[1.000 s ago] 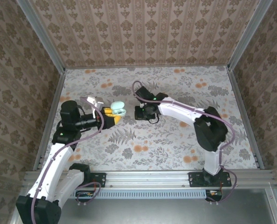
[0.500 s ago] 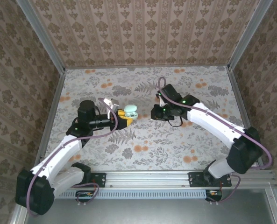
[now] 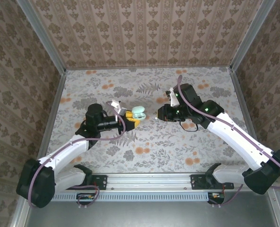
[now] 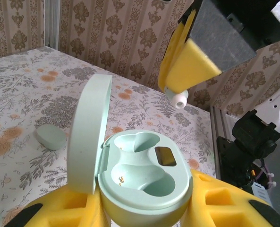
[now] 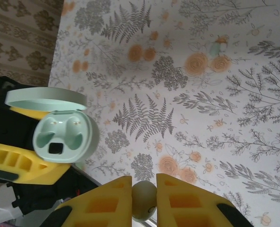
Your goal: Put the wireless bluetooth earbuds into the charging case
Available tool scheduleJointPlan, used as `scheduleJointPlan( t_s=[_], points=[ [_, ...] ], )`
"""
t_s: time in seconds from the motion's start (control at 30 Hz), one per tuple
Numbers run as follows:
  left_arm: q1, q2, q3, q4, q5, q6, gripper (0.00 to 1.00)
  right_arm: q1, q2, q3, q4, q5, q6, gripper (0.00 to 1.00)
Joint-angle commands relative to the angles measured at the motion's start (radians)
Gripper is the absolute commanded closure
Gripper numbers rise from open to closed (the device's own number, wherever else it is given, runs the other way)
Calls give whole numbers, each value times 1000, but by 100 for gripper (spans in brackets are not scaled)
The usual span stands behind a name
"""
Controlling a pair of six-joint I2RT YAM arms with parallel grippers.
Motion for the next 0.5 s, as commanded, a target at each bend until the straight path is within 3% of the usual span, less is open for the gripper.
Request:
scheduleJointPlan(
  t_s=[0.0,0.47],
  points=[
    [-22,-4,20,5,-35,54,81,19,-34,31,6,6,11,85],
    [-75,-21,43,-68,-83,128,80,137,14,107,24,113,11,86]
  ],
)
